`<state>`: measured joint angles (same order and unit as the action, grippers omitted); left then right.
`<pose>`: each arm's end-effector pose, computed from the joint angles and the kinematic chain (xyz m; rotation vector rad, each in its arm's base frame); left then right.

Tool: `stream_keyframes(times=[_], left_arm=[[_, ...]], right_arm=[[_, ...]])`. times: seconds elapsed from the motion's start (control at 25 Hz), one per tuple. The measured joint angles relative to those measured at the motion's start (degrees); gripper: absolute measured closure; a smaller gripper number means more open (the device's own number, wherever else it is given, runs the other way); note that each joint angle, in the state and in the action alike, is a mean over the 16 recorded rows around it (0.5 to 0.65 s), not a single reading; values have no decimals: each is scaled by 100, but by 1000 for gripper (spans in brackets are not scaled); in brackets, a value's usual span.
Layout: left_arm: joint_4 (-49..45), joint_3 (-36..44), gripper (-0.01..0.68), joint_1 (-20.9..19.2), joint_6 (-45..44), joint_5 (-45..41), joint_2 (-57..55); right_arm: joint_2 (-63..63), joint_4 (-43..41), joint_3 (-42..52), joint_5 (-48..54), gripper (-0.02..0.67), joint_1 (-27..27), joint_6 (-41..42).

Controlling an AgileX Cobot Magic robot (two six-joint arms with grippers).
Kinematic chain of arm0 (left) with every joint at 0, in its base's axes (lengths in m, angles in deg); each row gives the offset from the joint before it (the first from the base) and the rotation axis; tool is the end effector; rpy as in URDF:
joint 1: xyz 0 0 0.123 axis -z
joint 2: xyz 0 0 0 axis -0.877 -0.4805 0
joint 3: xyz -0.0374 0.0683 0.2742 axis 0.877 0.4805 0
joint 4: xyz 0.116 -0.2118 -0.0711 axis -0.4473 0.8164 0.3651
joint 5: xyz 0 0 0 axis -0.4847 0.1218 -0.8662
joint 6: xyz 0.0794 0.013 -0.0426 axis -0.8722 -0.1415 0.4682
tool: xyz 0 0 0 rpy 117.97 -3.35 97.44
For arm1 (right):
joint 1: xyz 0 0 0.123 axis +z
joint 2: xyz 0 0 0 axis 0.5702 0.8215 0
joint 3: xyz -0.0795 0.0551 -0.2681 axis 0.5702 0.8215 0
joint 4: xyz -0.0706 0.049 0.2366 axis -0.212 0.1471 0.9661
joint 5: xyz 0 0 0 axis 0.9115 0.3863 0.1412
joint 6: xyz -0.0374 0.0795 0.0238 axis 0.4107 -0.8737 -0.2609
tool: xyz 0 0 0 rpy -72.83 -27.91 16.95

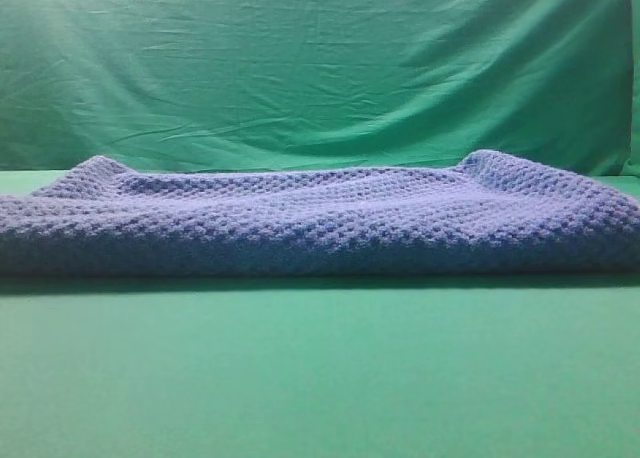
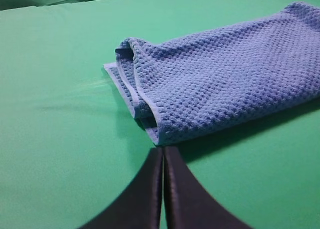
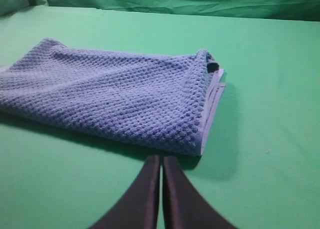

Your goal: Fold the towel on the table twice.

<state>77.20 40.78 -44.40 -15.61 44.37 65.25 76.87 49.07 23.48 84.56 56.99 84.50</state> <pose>0.0513 -0.0203 0.1774 0.3030 1.8308 -0.2541 0.0442 0.0283 0.1717 -0.4395 1.8305 0.3608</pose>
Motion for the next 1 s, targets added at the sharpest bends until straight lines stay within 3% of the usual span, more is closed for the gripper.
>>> stream_keyframes(times=[0.32, 0.68, 1.0], left_arm=[[-1, 0, 673, -416, -5, 0, 71], [-1, 0, 673, -1052, -5, 0, 163], [-1, 0, 673, -1197, -5, 0, 171]], right_arm=[[0, 9, 0, 3, 649, -250, 2], [0, 27, 0, 3, 649, -1050, 12], [0, 33, 0, 3, 649, -1576, 21]])
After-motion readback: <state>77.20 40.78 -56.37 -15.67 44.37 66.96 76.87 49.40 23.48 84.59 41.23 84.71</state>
